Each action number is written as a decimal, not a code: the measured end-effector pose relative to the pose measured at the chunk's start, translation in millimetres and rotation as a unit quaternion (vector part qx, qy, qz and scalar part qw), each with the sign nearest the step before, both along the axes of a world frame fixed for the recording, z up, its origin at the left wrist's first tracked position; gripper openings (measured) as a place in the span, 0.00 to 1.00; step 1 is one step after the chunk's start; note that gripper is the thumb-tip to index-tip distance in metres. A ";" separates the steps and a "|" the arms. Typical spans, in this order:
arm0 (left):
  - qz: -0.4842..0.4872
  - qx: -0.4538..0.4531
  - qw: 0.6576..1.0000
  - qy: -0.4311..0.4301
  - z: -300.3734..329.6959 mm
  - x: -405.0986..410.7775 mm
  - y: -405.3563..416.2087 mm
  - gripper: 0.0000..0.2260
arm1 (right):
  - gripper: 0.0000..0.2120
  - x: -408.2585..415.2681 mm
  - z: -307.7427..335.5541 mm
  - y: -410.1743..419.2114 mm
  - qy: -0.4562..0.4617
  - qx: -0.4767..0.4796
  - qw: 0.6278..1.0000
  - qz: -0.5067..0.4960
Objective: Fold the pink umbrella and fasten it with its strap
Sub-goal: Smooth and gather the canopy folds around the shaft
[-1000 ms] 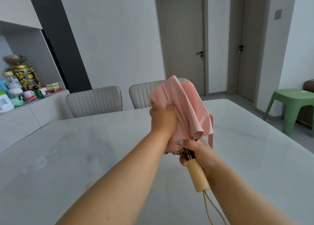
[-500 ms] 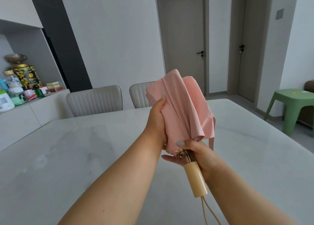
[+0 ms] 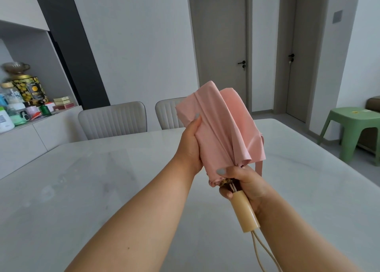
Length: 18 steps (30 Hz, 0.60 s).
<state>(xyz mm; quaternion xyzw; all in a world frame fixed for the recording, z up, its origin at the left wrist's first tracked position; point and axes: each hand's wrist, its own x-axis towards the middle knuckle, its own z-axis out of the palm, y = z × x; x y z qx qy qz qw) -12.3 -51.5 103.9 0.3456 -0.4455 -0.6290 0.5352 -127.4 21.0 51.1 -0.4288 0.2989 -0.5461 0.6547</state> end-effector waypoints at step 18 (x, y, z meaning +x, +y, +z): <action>0.160 -0.198 0.810 -0.529 120.4 23.4 -26.6 0.26 | 0.11 1.1 2.9 4.1 0.114 -0.020 0.993 -0.013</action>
